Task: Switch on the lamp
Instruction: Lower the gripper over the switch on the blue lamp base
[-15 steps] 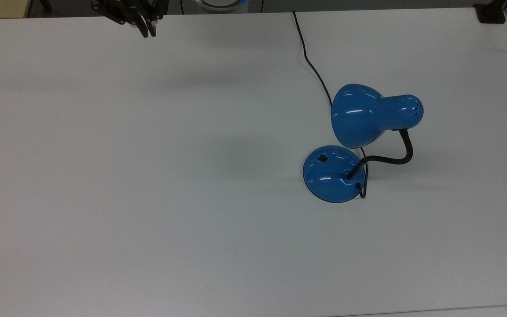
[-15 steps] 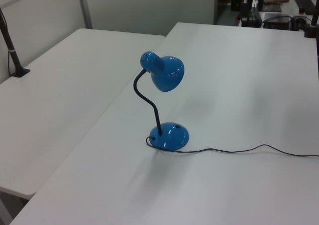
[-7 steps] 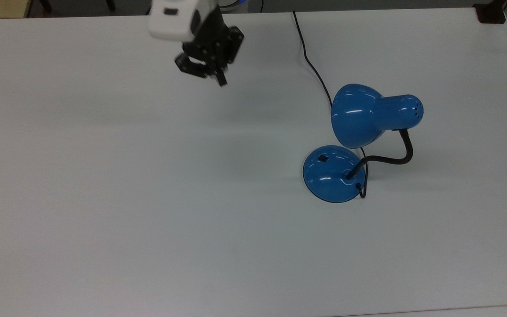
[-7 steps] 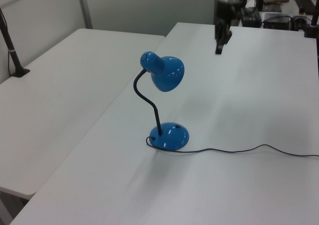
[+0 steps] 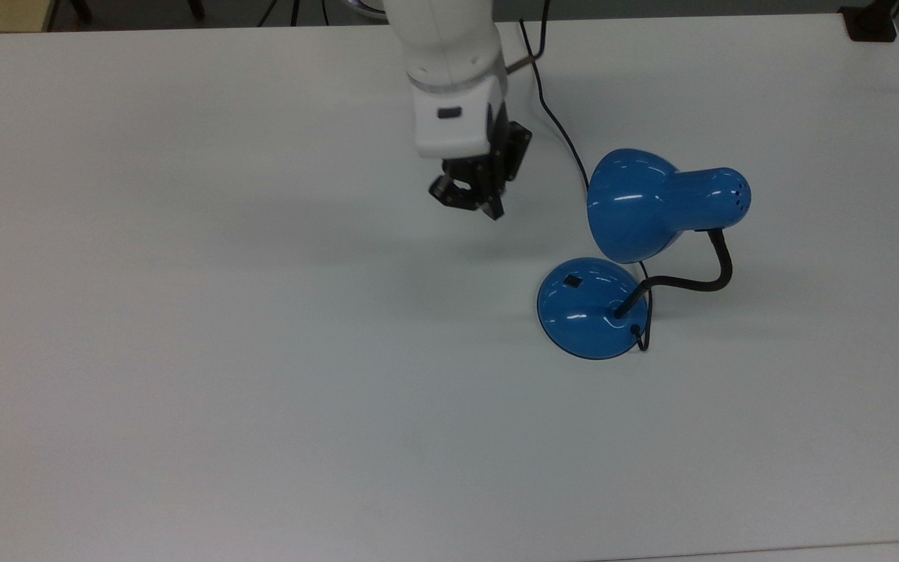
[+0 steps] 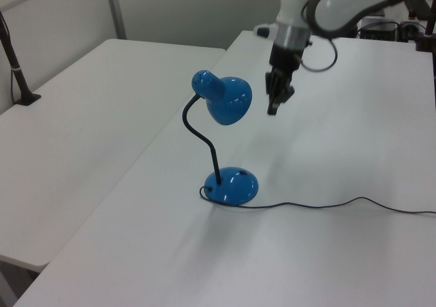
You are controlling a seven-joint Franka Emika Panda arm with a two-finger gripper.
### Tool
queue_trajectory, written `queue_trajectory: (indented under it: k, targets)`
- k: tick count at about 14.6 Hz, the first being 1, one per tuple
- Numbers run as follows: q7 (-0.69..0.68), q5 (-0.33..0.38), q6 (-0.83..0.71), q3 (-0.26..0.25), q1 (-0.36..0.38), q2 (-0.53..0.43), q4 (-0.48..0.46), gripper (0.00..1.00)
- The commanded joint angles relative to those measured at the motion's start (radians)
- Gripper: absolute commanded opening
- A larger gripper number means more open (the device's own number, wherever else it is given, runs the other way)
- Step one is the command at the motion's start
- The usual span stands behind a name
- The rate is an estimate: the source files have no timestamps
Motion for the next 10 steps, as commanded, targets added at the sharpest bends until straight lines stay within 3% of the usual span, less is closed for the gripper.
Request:
queue_trajectory:
  k: [1, 10]
  targets:
    - [-0.037, 0.022, 0.092, 0.07, -0.019, 0.062, -0.008, 0.0]
    - [0.015, 0.022, 0.244, 0.079, 0.037, 0.157, 0.001, 0.0]
